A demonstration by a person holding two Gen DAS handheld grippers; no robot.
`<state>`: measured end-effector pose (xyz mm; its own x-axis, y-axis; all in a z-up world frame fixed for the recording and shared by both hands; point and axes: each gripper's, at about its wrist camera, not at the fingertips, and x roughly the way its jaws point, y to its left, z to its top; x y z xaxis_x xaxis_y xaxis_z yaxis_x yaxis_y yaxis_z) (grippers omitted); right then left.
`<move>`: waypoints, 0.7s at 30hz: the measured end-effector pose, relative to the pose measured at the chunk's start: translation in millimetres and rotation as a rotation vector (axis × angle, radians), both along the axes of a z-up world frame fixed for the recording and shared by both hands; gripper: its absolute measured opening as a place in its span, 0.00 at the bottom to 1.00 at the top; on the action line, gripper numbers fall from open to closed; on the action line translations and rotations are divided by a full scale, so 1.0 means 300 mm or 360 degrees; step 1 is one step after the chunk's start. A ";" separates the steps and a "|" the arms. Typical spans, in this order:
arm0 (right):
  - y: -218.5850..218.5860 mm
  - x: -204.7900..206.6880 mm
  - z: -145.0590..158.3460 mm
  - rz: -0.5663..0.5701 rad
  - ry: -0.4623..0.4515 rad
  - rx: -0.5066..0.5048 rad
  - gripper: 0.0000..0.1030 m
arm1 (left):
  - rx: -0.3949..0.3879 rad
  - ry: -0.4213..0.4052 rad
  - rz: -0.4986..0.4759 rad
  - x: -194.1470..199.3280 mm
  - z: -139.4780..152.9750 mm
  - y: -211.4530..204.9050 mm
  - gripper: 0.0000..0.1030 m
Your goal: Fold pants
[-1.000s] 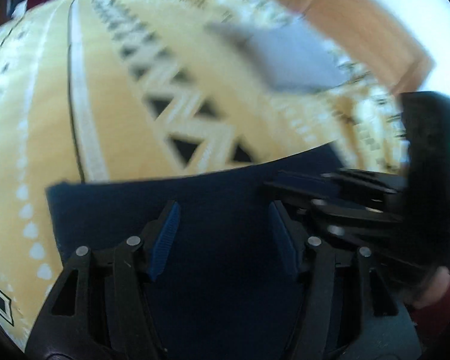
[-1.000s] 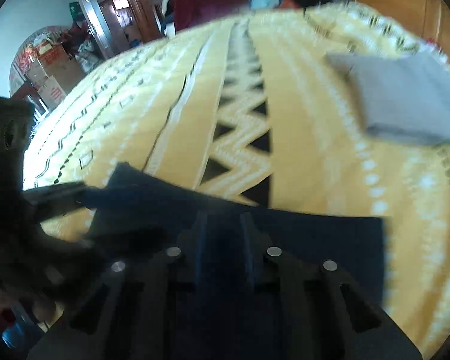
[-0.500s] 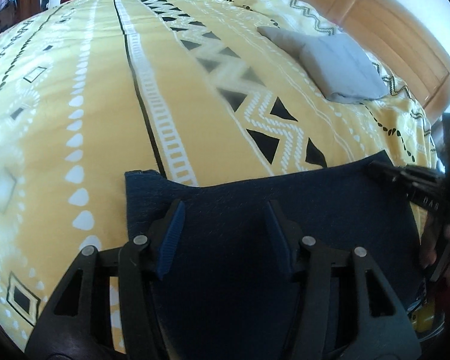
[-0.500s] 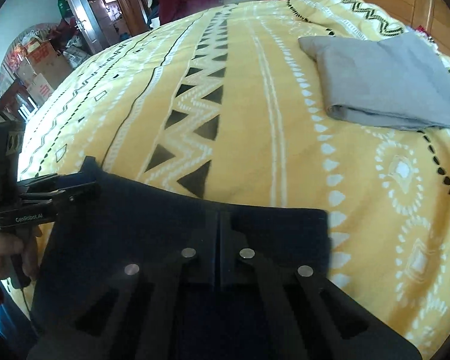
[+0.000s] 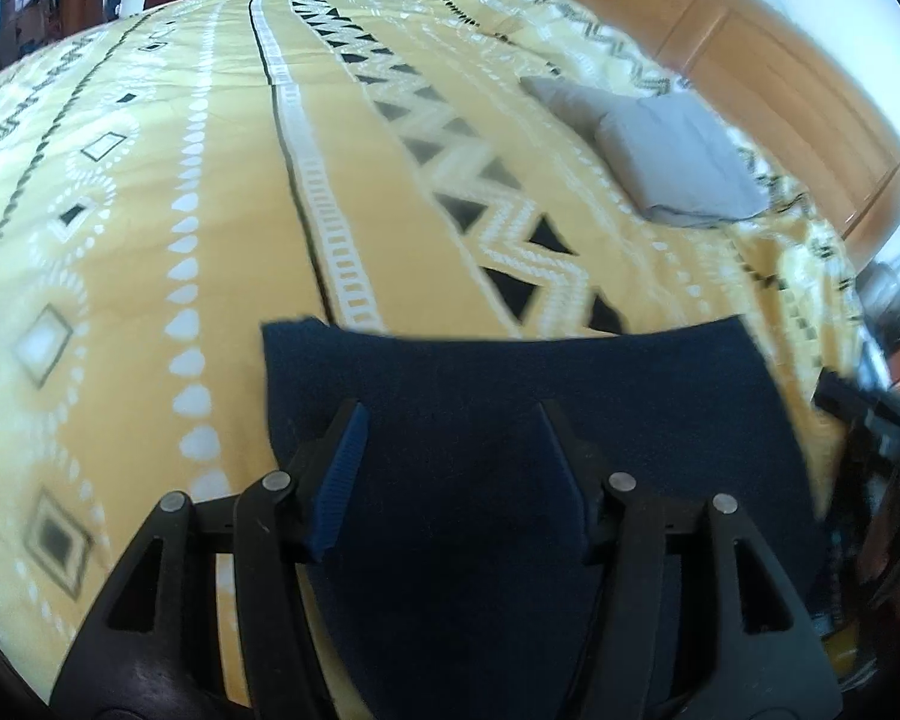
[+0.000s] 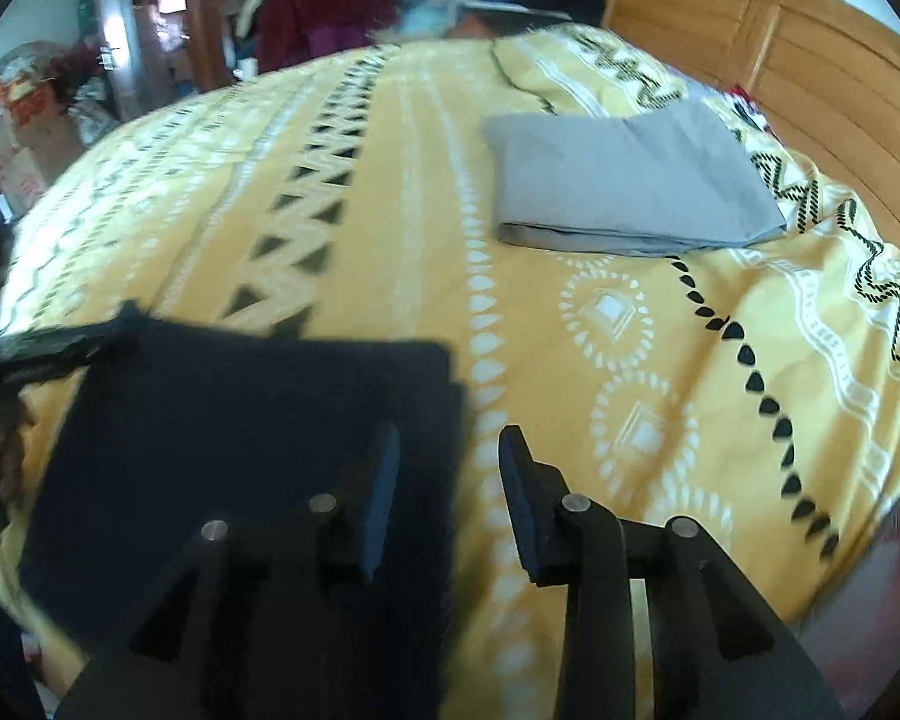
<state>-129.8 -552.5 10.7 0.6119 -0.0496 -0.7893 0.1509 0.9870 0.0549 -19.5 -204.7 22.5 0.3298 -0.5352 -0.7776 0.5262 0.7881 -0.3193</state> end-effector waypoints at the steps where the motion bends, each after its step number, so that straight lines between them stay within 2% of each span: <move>1: 0.035 -0.048 0.014 0.0030 -0.0032 0.0006 0.37 | -0.0025 -0.0005 -0.0023 -0.033 0.014 -0.002 0.56; 3: 0.102 -0.123 0.020 0.0102 -0.0069 0.0030 0.37 | -0.0069 -0.0039 -0.0115 -0.131 0.038 -0.013 0.56; 6: 0.209 -0.205 -0.013 0.0185 -0.0069 0.0030 0.37 | -0.0118 -0.0042 -0.0353 -0.321 0.030 -0.047 0.57; 9: 0.251 -0.255 -0.079 0.0207 -0.0031 0.0072 0.37 | -0.0042 -0.0038 -0.0445 -0.410 -0.033 -0.062 0.56; 11: 0.255 -0.270 -0.126 0.0192 0.0014 0.0060 0.37 | -0.0012 -0.0115 -0.0490 -0.435 -0.061 -0.052 0.56; 17: 0.224 -0.296 -0.153 0.0220 0.0020 0.0082 0.35 | -0.0044 -0.0096 -0.0474 -0.405 -0.049 0.036 0.56; 21: 0.195 -0.303 -0.156 0.0232 0.0033 0.0102 0.33 | -0.0026 -0.0073 -0.0371 -0.388 -0.061 0.125 0.56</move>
